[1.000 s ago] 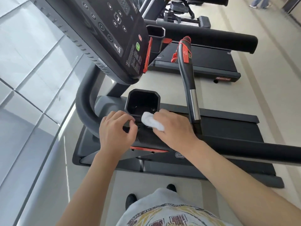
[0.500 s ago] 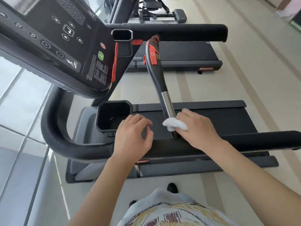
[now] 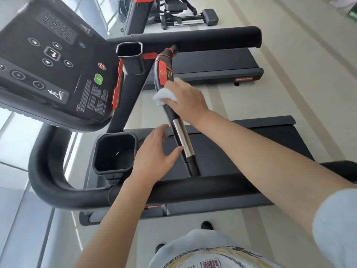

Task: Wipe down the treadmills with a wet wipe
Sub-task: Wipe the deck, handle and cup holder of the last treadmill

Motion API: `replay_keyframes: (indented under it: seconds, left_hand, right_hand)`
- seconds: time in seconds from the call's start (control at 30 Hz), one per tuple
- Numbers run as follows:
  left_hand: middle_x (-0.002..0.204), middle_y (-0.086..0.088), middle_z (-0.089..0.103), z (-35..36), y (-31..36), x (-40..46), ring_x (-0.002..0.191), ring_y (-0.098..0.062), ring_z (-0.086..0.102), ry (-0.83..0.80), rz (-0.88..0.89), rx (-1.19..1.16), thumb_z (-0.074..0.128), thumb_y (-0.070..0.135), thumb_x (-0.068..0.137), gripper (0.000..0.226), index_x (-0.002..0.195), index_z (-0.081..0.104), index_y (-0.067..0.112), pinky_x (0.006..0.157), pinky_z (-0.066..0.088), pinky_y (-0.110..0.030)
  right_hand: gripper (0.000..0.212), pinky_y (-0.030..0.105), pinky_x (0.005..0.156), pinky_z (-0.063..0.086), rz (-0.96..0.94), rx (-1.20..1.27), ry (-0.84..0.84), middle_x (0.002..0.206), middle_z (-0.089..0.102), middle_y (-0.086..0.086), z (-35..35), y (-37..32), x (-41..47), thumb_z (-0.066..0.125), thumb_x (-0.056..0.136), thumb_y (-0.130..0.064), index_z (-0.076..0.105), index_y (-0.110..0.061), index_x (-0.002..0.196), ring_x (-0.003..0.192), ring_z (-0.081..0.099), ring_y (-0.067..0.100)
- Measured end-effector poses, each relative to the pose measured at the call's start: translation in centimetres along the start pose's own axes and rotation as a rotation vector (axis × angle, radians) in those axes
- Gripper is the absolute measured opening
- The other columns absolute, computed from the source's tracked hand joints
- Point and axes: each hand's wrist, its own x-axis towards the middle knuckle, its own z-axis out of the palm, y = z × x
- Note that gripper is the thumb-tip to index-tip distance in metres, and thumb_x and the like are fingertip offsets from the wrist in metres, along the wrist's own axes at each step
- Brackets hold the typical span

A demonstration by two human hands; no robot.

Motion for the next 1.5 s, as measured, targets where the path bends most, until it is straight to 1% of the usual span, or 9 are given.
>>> replay_keyframes:
  seconds: [0.17, 0.47, 0.6, 0.87, 1.03, 1.17, 1.3, 1.4, 1.5]
  left_hand:
    - [0.140, 0.014, 0.057, 0.1, 0.0, 0.1, 0.128, -0.003, 0.052, -0.031, -0.010, 0.018, 0.075, 0.057, 0.090, 0.081, 0.158, 0.036, 0.034, 0.100, 0.046, -0.026]
    - [0.136, 0.022, 0.056, 0.1, -0.3, 0.1, 0.127, 0.000, 0.053, -0.036, -0.012, 0.003, 0.079, 0.061, 0.083, 0.079, 0.151, 0.049, 0.032, 0.108, 0.049, -0.030]
    - [0.132, 0.020, 0.057, 0.0, -0.2, 0.2, 0.124, 0.000, 0.052, -0.029, -0.015, 0.041, 0.079, 0.068, 0.080, 0.085, 0.151, 0.047, 0.033, 0.106, 0.047, -0.028]
    - [0.128, 0.022, 0.058, 0.0, 0.0, 0.3, 0.120, 0.000, 0.053, -0.044, -0.060, 0.076, 0.079, 0.072, 0.077, 0.089, 0.152, 0.046, 0.037, 0.104, 0.044, -0.024]
    - [0.121, 0.019, 0.061, 0.1, -0.2, 0.1, 0.115, 0.000, 0.056, -0.015, -0.064, 0.065, 0.078, 0.072, 0.076, 0.082, 0.145, 0.056, 0.033, 0.101, 0.048, -0.027]
    - [0.105, 0.019, 0.063, -0.4, 0.0, -1.4, 0.099, -0.001, 0.059, 0.039, -0.026, 0.087, 0.074, 0.052, 0.091, 0.047, 0.130, 0.068, 0.026, 0.090, 0.053, -0.029]
    - [0.085, 0.023, 0.060, -0.7, 0.2, -5.7, 0.080, 0.002, 0.057, 0.061, -0.032, 0.135, 0.064, 0.043, 0.097, 0.014, 0.097, 0.075, 0.035, 0.067, 0.046, -0.023]
    - [0.068, 0.013, 0.057, -0.4, -0.3, -8.5, 0.062, -0.007, 0.054, 0.152, 0.035, 0.296, 0.050, 0.044, 0.100, 0.036, 0.072, 0.066, 0.029, 0.053, 0.040, -0.027]
    - [0.057, 0.007, 0.046, -0.3, -0.4, -8.9, 0.052, -0.015, 0.044, 0.180, 0.088, 0.365, 0.046, 0.039, 0.100, 0.044, 0.060, 0.052, 0.023, 0.050, 0.027, -0.030]
  right_hand:
    - [0.029, 0.040, 0.066, 0.049, -0.040, 0.074, -0.063, 0.102, 0.058, 0.002, 0.0, 0.8, 1.7, 0.059, 0.100, -0.043, 0.059, -0.017, 0.113, 0.085, 0.062, 0.028]
    - [0.031, 0.031, 0.059, 0.036, -0.160, 0.262, -0.332, 0.100, 0.053, -0.012, -1.0, 2.2, -13.0, 0.057, 0.092, -0.041, 0.057, -0.025, 0.119, 0.075, 0.050, 0.014]
    - [0.023, 0.030, 0.052, 0.037, -0.207, 0.161, -0.207, 0.097, 0.056, 0.000, -0.2, 1.8, -7.1, 0.067, 0.095, -0.032, 0.058, -0.018, 0.111, 0.070, 0.054, 0.021]
    - [0.026, 0.044, 0.075, 0.057, -0.104, 0.042, -0.068, 0.105, 0.063, 0.006, 0.3, 1.4, 5.8, 0.056, 0.101, -0.038, 0.059, -0.017, 0.116, 0.089, 0.068, 0.034]
    - [0.022, 0.033, 0.063, 0.041, -0.236, -0.026, -0.104, 0.097, 0.061, 0.002, -0.3, 0.9, 1.9, 0.064, 0.095, -0.035, 0.061, -0.018, 0.109, 0.082, 0.065, 0.030]
    - [0.023, 0.030, 0.055, 0.037, -0.308, -0.016, -0.215, 0.090, 0.057, -0.001, -1.2, 0.0, -4.5, 0.072, 0.088, -0.036, 0.065, -0.019, 0.101, 0.071, 0.060, 0.027]
    - [0.018, 0.028, 0.051, 0.036, -0.344, 0.026, -0.392, 0.086, 0.054, -0.007, -1.8, -0.4, -11.8, 0.070, 0.085, -0.039, 0.067, -0.023, 0.092, 0.066, 0.059, 0.021]
    - [0.019, 0.028, 0.053, 0.035, -0.331, 0.007, -0.489, 0.085, 0.050, -0.009, -2.2, -0.4, -13.9, 0.061, 0.087, -0.046, 0.065, -0.028, 0.089, 0.068, 0.057, 0.016]
    - [0.017, 0.029, 0.052, 0.040, -0.317, -0.085, -0.452, 0.089, 0.053, -0.008, -1.8, -1.0, -11.7, 0.071, 0.087, -0.039, 0.064, -0.026, 0.095, 0.070, 0.059, 0.019]
